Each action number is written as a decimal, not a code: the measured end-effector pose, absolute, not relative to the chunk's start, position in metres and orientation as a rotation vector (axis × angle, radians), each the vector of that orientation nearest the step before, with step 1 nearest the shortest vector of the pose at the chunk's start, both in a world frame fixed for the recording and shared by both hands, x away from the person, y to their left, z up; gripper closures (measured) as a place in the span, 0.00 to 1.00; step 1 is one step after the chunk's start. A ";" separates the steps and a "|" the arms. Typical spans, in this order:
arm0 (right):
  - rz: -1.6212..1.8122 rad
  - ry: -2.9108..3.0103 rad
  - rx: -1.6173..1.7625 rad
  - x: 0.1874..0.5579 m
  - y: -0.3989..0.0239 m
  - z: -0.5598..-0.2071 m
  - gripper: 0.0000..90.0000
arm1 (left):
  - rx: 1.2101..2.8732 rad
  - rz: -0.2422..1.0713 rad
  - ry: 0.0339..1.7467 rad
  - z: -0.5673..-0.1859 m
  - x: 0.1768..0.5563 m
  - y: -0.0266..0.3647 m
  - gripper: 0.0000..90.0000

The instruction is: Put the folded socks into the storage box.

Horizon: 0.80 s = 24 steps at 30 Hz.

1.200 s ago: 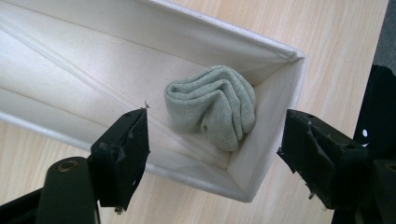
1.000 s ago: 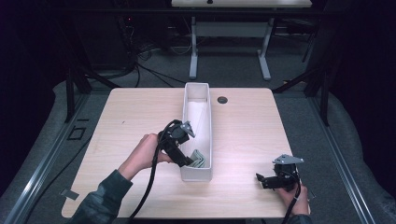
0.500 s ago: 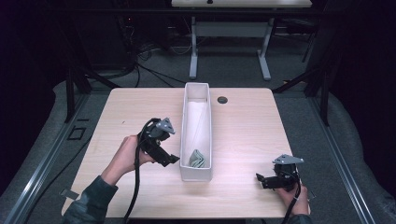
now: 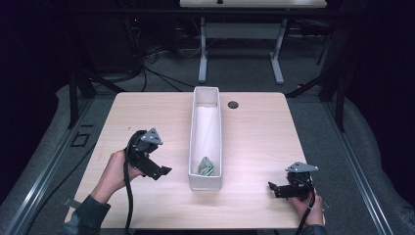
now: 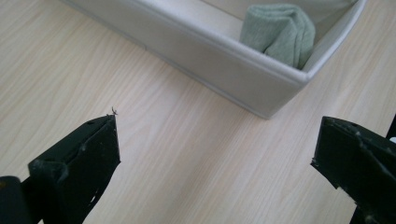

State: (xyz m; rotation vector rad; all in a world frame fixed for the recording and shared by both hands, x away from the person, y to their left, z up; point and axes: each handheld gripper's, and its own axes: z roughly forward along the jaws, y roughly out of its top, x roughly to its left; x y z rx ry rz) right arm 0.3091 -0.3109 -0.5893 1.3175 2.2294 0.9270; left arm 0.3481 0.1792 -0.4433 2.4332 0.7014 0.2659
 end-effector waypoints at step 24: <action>0.926 2.228 1.320 0.309 -0.311 -0.589 0.00 | 2.313 0.260 0.995 -0.521 0.332 0.266 0.00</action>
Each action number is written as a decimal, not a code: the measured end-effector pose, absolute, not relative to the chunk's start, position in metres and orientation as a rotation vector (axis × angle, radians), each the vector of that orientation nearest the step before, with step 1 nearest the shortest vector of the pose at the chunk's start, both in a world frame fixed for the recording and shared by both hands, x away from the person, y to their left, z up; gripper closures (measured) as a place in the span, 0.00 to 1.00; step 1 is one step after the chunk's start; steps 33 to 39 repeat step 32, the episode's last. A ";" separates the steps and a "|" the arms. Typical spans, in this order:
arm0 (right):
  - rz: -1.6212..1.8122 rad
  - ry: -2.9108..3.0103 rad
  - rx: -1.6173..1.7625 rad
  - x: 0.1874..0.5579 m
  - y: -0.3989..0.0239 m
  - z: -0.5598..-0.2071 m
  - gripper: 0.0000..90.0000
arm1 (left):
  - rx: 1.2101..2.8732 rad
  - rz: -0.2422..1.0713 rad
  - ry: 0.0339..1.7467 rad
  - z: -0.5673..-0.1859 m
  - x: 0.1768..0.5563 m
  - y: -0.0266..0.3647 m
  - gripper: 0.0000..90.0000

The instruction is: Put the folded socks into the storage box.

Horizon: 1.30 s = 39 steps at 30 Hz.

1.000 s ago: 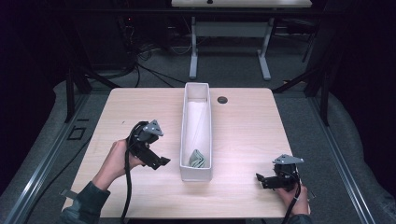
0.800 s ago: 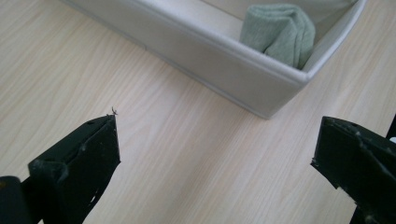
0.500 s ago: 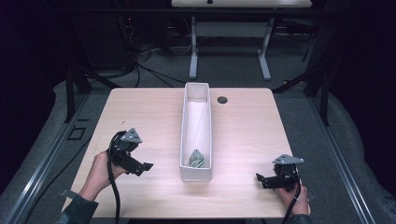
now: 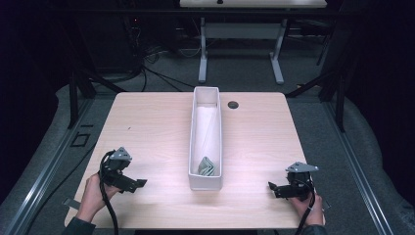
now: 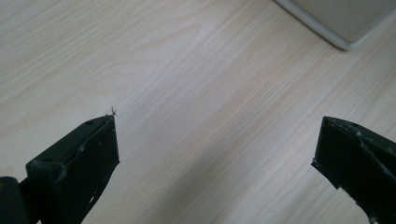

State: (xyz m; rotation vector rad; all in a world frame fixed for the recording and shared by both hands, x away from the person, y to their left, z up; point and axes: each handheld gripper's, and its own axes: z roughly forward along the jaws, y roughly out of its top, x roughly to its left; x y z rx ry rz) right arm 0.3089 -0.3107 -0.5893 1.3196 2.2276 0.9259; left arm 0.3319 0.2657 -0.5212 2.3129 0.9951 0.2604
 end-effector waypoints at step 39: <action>0.921 2.231 1.319 0.309 -0.311 -0.589 0.00 | 2.166 0.437 1.118 -0.589 0.321 0.288 0.00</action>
